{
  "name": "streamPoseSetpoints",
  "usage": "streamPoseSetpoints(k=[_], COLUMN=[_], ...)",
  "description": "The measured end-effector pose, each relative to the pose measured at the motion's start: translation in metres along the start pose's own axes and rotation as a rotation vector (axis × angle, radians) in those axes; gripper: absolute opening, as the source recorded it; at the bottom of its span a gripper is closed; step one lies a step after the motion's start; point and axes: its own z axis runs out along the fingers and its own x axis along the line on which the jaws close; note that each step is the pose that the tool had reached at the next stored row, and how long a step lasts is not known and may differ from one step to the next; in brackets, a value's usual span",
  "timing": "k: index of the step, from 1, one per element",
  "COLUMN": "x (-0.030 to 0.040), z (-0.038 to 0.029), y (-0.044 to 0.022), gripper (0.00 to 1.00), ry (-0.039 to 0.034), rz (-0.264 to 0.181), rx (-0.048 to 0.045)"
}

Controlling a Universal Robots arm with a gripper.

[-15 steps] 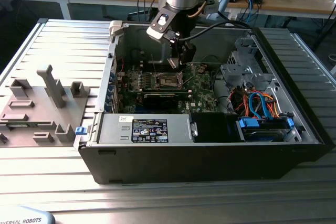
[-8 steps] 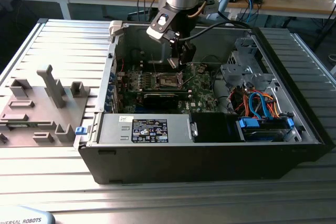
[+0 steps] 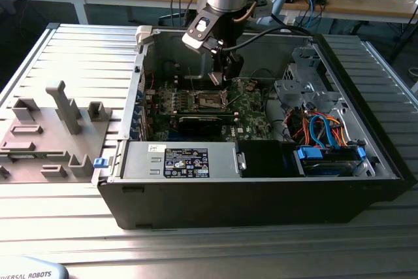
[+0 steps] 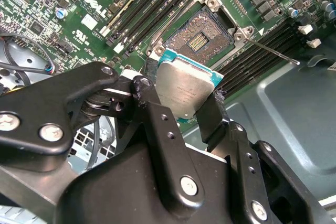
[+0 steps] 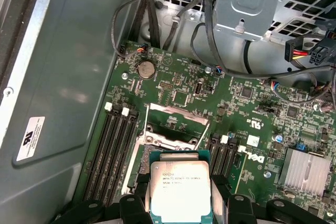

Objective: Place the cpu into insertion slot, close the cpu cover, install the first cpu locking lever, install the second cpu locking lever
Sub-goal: 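Place the cpu into insertion slot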

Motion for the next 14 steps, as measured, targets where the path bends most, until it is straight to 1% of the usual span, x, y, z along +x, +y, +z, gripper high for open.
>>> streamPoseSetpoints(k=[2,4,14], x=[0.0000,0.0000,0.0000], z=[0.0000,0.0003,0.0005], y=[0.0000,0.0000,-0.0001], gripper=[0.54,0.54,0.54], ry=[-0.0001,-0.0010,-0.0013], rz=[0.001,0.014,0.019], rx=[0.0001,-0.0001,-0.0002])
